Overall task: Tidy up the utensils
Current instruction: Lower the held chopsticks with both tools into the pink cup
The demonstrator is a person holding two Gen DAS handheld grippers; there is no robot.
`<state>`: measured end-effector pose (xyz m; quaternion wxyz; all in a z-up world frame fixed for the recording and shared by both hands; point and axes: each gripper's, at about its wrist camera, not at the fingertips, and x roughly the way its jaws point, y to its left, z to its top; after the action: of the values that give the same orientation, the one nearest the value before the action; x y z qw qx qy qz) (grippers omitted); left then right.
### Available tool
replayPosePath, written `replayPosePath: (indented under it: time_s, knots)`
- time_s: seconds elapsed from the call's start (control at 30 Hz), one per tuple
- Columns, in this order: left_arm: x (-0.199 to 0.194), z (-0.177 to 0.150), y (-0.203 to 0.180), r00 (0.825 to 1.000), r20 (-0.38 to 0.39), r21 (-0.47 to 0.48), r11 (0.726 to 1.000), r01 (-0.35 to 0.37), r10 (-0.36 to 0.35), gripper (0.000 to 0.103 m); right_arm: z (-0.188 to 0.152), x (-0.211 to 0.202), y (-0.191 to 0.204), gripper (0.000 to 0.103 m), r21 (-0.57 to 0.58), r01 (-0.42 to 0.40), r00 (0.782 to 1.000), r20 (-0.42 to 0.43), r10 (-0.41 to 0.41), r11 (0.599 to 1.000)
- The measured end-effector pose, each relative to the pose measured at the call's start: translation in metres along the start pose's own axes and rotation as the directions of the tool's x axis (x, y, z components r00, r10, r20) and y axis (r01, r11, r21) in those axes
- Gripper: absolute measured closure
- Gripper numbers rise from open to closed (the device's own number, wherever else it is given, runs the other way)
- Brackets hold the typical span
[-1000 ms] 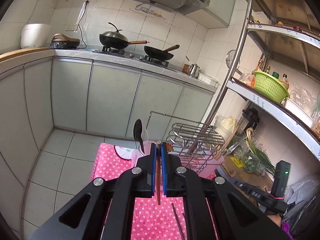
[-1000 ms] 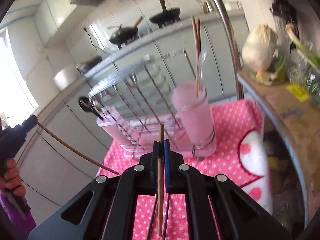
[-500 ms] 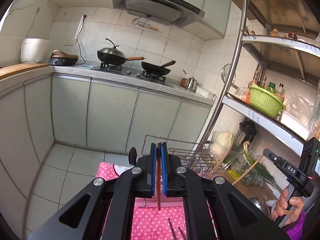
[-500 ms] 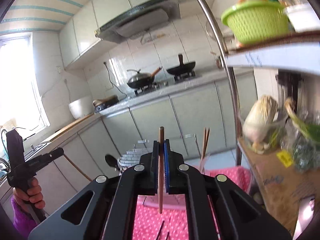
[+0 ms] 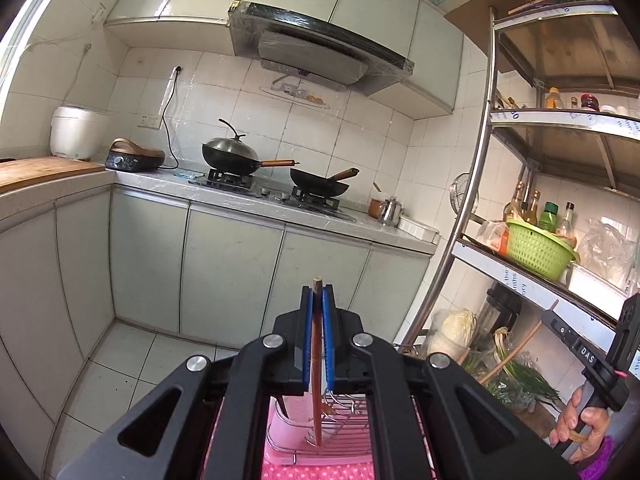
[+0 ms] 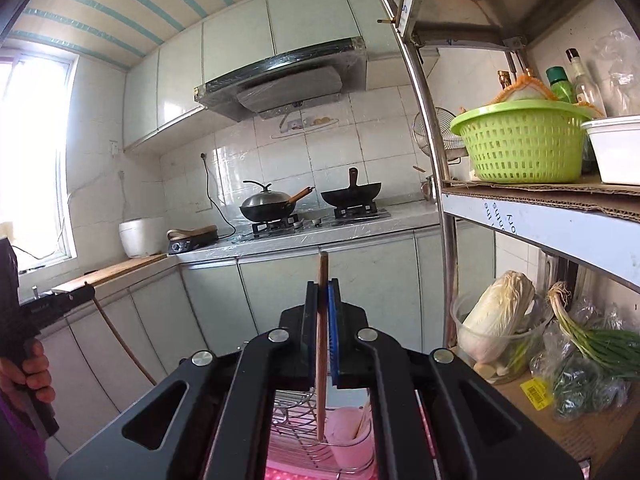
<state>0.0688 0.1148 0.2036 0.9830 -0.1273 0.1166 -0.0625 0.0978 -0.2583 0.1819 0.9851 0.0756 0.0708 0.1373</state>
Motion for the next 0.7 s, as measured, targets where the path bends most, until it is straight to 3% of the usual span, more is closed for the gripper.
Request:
replayPosePath:
  time_s: [0.37, 0.53, 0.7]
  knots:
    - [0.043, 0.011, 0.003, 1.000, 0.000, -0.014, 1.000, -0.014, 0.014, 0.099, 0.001, 0.024, -0.003, 0.098, -0.032, 0.030, 1.000, 0.004, -0.030, 0.999]
    - [0.057, 0.010, 0.000, 0.998, 0.027, 0.043, 0.997, -0.065, 0.064, 0.099, -0.006, 0.041, -0.006, 0.098, -0.037, 0.045, 0.999, -0.008, -0.046, 0.998]
    - [0.082, -0.005, 0.003, 0.996, -0.022, 0.058, 0.995, -0.079, 0.081, 0.099, -0.023, 0.059, -0.006, 0.098, -0.047, 0.055, 0.997, -0.048, -0.058, 0.997]
